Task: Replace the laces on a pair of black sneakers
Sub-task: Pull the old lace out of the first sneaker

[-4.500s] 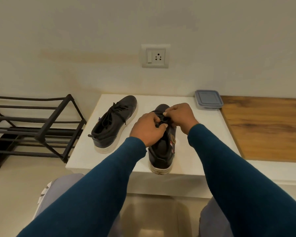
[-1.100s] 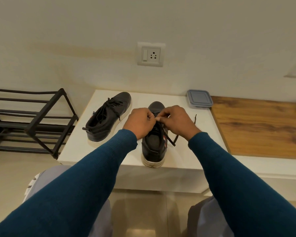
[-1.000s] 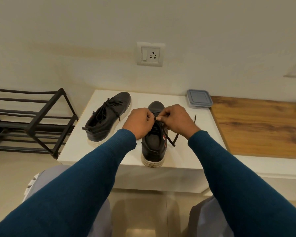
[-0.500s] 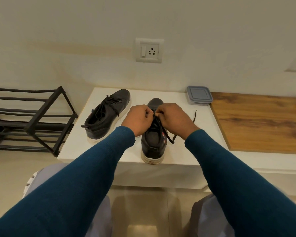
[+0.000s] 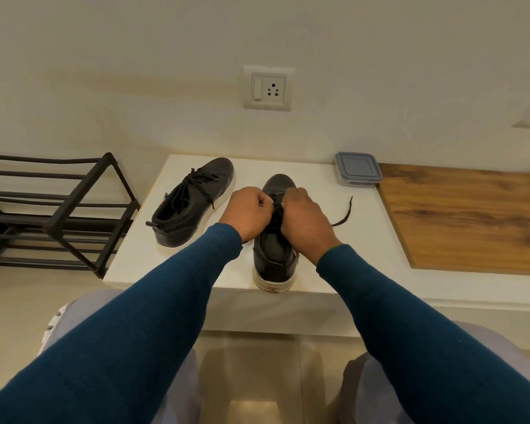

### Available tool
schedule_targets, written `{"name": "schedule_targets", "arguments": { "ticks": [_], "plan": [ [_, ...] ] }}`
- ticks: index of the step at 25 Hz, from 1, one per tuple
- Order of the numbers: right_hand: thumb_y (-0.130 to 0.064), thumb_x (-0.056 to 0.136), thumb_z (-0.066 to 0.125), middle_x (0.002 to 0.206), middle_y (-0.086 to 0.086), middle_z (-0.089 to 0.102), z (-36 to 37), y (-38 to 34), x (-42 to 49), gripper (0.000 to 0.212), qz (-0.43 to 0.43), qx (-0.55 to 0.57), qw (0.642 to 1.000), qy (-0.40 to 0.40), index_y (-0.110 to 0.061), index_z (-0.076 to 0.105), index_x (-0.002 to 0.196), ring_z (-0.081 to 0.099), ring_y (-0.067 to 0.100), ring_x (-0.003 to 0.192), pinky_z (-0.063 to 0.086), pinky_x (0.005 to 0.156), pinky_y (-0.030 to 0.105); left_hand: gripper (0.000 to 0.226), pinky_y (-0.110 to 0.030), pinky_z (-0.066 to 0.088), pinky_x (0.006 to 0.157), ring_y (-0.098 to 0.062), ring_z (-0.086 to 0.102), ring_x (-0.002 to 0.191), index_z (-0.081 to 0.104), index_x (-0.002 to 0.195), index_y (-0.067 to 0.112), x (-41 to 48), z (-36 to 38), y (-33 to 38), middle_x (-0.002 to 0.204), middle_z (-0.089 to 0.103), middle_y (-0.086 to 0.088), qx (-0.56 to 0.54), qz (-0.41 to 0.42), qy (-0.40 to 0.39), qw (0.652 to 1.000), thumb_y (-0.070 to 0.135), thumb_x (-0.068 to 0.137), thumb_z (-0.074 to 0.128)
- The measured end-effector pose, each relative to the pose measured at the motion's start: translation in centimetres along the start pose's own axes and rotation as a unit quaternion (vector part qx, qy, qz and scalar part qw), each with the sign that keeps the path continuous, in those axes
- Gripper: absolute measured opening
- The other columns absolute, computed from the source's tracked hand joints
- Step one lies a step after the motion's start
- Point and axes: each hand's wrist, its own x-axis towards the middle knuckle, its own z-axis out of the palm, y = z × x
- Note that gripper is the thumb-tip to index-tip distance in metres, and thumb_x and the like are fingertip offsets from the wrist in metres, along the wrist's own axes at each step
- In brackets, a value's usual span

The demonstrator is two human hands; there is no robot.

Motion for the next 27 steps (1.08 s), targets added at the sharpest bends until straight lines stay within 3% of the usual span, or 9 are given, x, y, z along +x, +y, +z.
{"name": "schedule_targets", "arguments": {
  "ticks": [5,7,9,12,17,21,24,25,27],
  "plan": [
    [-0.004,0.097,0.042,0.083,0.015,0.052,-0.2,2.0,0.1,0.014,0.148,0.284,0.947,-0.012,0.001,0.051,0.087,0.046,0.023,0.072,0.041,0.062,0.036,0.031,-0.039,0.059,0.074,-0.024,0.055,0.068,0.067,0.093,-0.011,0.5,-0.1,-0.5,0.080,0.065,-0.019,-0.041,-0.028,-0.017,0.999,0.017,0.095,0.053],
    [-0.013,0.101,0.045,0.087,0.011,0.059,-0.4,2.5,0.0,0.021,0.126,0.291,0.948,-0.017,0.003,0.058,0.098,0.052,0.019,0.076,0.044,0.068,0.032,0.028,-0.040,0.060,0.079,-0.024,0.066,0.077,0.072,0.092,0.001,0.4,-0.3,-0.3,0.088,0.072,-0.015,-0.064,-0.025,-0.020,0.997,0.024,0.096,0.058],
    [-0.025,0.101,0.053,0.093,-0.003,0.064,-0.8,2.4,-0.1,0.016,0.077,0.263,0.962,0.005,-0.013,0.064,0.101,0.057,0.008,0.083,0.044,0.069,0.020,0.015,-0.024,0.054,0.071,-0.010,0.067,0.081,0.073,0.087,0.020,0.4,-0.3,-0.2,0.086,0.072,0.002,-0.050,-0.005,-0.019,0.999,0.029,0.095,0.064],
    [-0.019,0.096,0.061,0.091,-0.003,0.066,-1.0,2.0,0.2,0.007,0.073,0.270,0.960,0.023,-0.017,0.067,0.093,0.059,0.007,0.082,0.046,0.071,0.018,0.013,-0.017,0.049,0.068,-0.003,0.064,0.081,0.069,0.080,0.025,0.5,-0.2,-0.1,0.085,0.070,0.008,-0.045,-0.007,0.000,0.999,0.024,0.093,0.067],
    [-0.028,0.096,0.054,0.075,0.002,0.053,-3.6,2.2,0.4,0.031,0.251,0.620,0.733,-0.123,-0.018,0.049,0.067,0.049,0.017,0.071,0.041,0.076,0.035,0.026,-0.020,0.050,0.056,-0.018,0.059,0.068,0.067,0.084,-0.005,0.3,0.4,-0.3,0.079,0.068,-0.014,-0.027,-0.039,0.006,0.999,0.017,0.094,0.056],
    [-0.035,0.086,0.062,0.066,-0.002,0.047,-8.0,3.7,1.1,0.038,0.202,0.731,0.652,-0.018,-0.023,0.041,0.057,0.049,0.018,0.072,0.040,0.086,0.042,0.024,-0.006,0.038,0.041,-0.018,0.051,0.062,0.068,0.078,-0.001,0.4,0.4,-0.1,0.070,0.058,-0.010,-0.044,-0.043,0.008,0.998,0.016,0.089,0.056],
    [-0.027,0.091,0.061,0.057,-0.001,0.040,-11.0,5.9,1.4,0.030,0.125,0.826,0.539,0.104,-0.018,0.050,0.064,0.043,0.016,0.056,0.047,0.069,0.033,0.016,-0.009,0.038,0.043,-0.013,0.050,0.060,0.059,0.075,0.012,-0.4,0.3,0.1,0.071,0.056,-0.004,-0.043,-0.042,-0.012,0.998,0.020,0.088,0.054],
    [-0.025,0.093,0.060,0.054,-0.001,0.036,-11.3,6.5,1.3,0.028,0.125,0.818,0.547,0.123,-0.016,0.052,0.068,0.039,0.016,0.051,0.047,0.062,0.030,0.013,-0.013,0.040,0.048,-0.012,0.050,0.062,0.057,0.078,0.014,-0.3,0.2,0.3,0.073,0.056,-0.002,-0.051,-0.047,-0.022,0.997,0.020,0.088,0.053],
    [-0.023,0.097,0.057,0.052,-0.001,0.034,-10.9,7.1,1.2,0.022,0.177,0.745,0.631,0.124,-0.013,0.056,0.077,0.037,0.015,0.047,0.046,0.056,0.030,0.010,-0.022,0.042,0.058,-0.014,0.049,0.066,0.054,0.082,0.013,0.6,0.2,1.4,0.078,0.055,-0.002,-0.041,-0.068,-0.065,0.995,0.016,0.090,0.051]
  ]
}}
